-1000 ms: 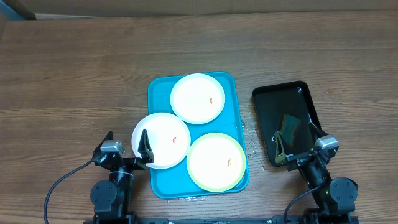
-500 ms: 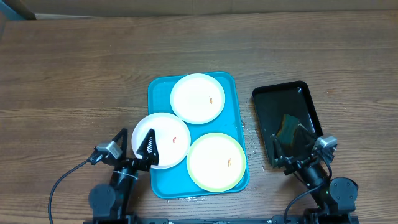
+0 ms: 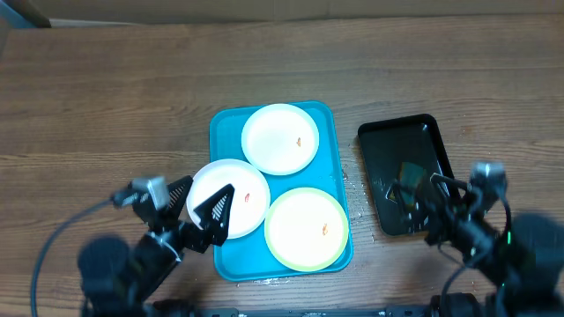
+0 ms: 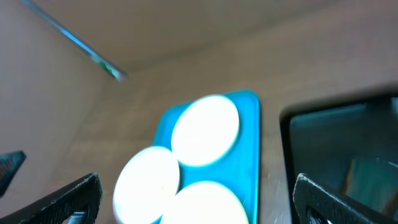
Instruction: Clean dirty plates on tray and stack at the side
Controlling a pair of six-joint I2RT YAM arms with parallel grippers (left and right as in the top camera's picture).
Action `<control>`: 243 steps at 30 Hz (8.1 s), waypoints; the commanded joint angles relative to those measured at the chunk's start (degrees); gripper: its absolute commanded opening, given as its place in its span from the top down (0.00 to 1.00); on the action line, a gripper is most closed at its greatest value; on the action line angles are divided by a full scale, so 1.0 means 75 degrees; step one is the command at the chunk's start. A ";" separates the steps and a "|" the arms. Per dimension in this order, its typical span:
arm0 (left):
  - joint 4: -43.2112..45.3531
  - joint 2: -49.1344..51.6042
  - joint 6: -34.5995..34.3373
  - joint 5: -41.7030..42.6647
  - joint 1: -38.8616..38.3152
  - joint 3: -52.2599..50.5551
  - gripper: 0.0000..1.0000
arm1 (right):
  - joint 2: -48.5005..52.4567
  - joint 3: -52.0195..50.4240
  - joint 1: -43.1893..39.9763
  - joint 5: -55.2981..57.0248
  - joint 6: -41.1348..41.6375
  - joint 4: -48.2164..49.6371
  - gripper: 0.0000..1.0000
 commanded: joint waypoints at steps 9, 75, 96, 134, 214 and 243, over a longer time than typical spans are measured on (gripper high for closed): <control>-0.4185 0.3587 0.1536 0.1064 0.0029 0.3168 0.00 | 0.3710 0.3060 0.0000 -0.0172 -0.0192 -0.2261 0.00; -0.4089 0.4631 0.1839 -0.0839 -0.2643 0.2818 0.48 | 0.9259 0.0527 0.0041 0.3689 0.1475 0.0344 0.87; -0.4456 0.3640 0.1856 -0.1195 -0.2643 0.2550 0.22 | 0.8075 0.0758 0.0163 0.2629 0.0796 -0.1376 0.60; -0.5039 0.4412 0.1565 -0.1585 -0.2643 0.2541 0.17 | 0.8650 0.0641 0.0172 0.4715 0.1358 0.0644 0.74; -0.0871 0.8443 -0.1953 -0.3593 -0.4368 -0.0207 0.96 | 0.8661 -0.0571 0.4878 0.4503 0.3118 0.1445 0.96; -0.1017 0.8443 -0.2052 -0.3835 -0.4368 -0.0233 0.96 | 0.6446 0.2069 0.2763 0.4881 0.1390 -0.1527 0.96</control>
